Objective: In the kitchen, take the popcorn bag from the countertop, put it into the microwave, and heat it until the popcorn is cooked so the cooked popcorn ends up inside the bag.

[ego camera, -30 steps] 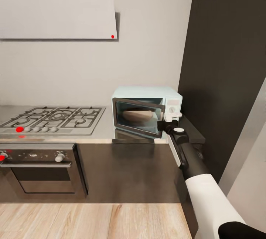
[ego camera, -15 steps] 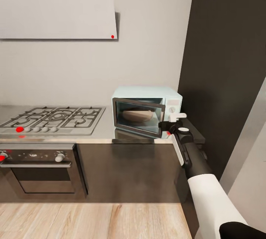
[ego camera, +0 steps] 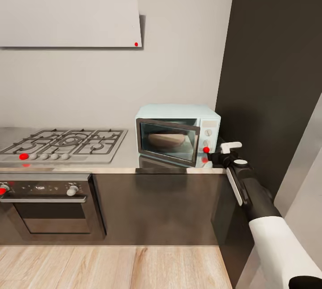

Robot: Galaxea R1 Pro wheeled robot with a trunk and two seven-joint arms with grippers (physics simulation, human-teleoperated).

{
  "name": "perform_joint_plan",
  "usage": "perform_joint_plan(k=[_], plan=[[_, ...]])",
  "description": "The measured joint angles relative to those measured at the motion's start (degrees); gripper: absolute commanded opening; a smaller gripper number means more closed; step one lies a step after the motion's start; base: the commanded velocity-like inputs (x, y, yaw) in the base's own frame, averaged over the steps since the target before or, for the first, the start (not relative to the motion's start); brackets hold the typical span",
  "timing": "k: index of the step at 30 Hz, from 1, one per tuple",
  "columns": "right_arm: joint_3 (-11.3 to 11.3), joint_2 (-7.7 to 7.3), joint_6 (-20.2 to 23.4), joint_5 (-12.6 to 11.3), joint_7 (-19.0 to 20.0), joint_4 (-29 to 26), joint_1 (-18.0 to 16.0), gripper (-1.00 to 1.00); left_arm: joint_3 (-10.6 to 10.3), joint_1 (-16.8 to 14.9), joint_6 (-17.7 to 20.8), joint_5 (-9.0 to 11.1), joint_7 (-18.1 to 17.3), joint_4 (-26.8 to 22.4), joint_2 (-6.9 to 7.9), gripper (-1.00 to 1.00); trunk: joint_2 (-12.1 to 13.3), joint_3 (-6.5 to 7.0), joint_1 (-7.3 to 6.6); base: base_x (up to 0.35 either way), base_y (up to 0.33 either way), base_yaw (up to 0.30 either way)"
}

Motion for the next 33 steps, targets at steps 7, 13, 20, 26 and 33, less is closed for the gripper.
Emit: perform_joint_plan(k=[7, 13, 20, 26, 33], plan=[[-0.1, 0.16, 0.0, 0.0, -0.2, -0.2, 0.0, 1.0, 0.0, 0.0, 0.0, 0.0, 0.0, 0.0, -0.09, 1.0, 0.0, 0.0, 0.0, 0.0, 0.0, 0.0], [0.0, 0.25, 0.1, 0.1, -0.3, -1.0, 0.0, 1.0, 0.0, 0.0, 0.0, 0.1, 0.1, -0.1, -0.04, 1.0, 0.0, 0.0, -0.01, 0.035, 0.0, 0.0], [0.0, 0.52, 0.0, 0.0, -0.5, -1.0, 0.0, 1.0, 0.0, 0.0, 0.1, 0.0, -0.6, -0.1, 0.08, 1.0, 0.0, 0.0, -0.03, 0.295, 0.0, 0.0], [0.0, 0.6, 0.0, 0.0, -0.6, -1.0, 0.0, 1.0, 0.0, 0.0, 0.1, 0.0, -0.5, -0.1, 0.09, 1.0, 0.0, 0.0, -0.03, 0.318, 0.0, 0.0], [0.0, 0.52, 0.0, -0.4, 1.6, -1.0, 0.0, 1.0, 0.0, 0.0, 0.0, 0.0, -0.4, -0.1, 0.01, 1.0, 0.0, 0.0, 0.0, 0.073, 0.0, 0.0]])
